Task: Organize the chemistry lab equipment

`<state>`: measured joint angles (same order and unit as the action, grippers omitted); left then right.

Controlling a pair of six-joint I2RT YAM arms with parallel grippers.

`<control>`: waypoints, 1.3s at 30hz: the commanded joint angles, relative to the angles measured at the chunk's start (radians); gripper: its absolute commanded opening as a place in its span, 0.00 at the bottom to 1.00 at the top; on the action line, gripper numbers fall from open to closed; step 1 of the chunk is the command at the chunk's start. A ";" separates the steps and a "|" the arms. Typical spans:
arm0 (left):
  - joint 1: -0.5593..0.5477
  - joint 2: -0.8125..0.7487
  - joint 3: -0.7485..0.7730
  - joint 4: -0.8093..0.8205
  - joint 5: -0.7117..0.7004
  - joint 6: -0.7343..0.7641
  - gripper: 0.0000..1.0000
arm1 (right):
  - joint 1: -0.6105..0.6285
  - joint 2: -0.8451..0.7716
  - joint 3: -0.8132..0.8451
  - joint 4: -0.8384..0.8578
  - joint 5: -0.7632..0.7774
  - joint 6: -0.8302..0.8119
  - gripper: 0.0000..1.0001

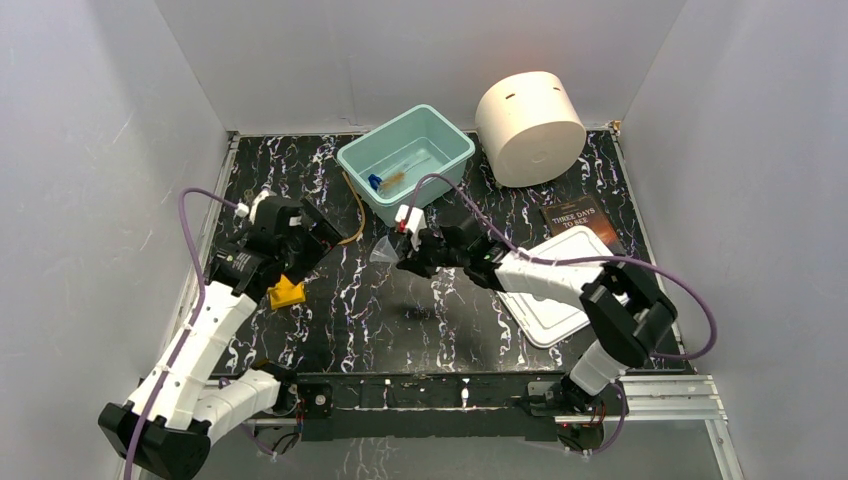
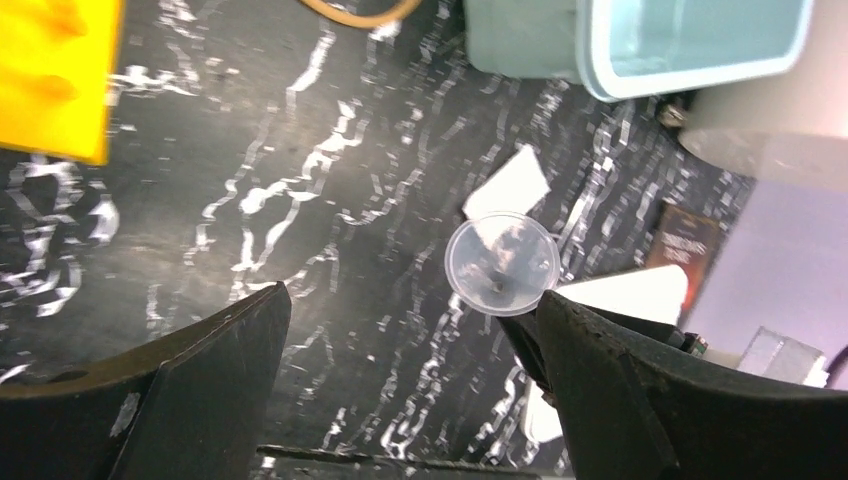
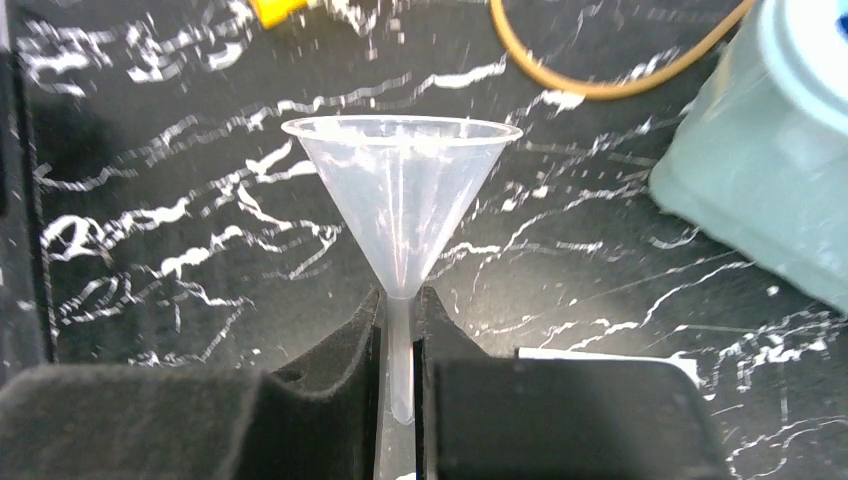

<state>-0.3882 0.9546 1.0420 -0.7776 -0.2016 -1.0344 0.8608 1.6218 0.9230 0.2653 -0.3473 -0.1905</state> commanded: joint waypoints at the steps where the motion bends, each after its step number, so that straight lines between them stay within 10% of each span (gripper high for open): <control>1: 0.005 0.029 0.052 0.143 0.211 0.018 0.93 | -0.011 -0.118 -0.029 0.162 -0.007 0.081 0.00; 7: 0.005 0.082 0.090 0.283 0.379 0.030 0.89 | -0.016 -0.204 -0.022 0.252 0.083 0.110 0.00; 20: 0.005 0.026 0.152 0.133 0.073 0.048 0.92 | -0.125 -0.037 0.266 0.243 0.167 0.087 0.00; 39: 0.006 0.053 0.211 0.044 -0.017 0.175 0.93 | -0.147 0.561 1.050 -0.411 0.248 0.163 0.00</control>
<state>-0.3878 1.0031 1.2114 -0.7136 -0.1703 -0.9016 0.7147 2.0953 1.7935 0.0532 -0.1390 -0.0891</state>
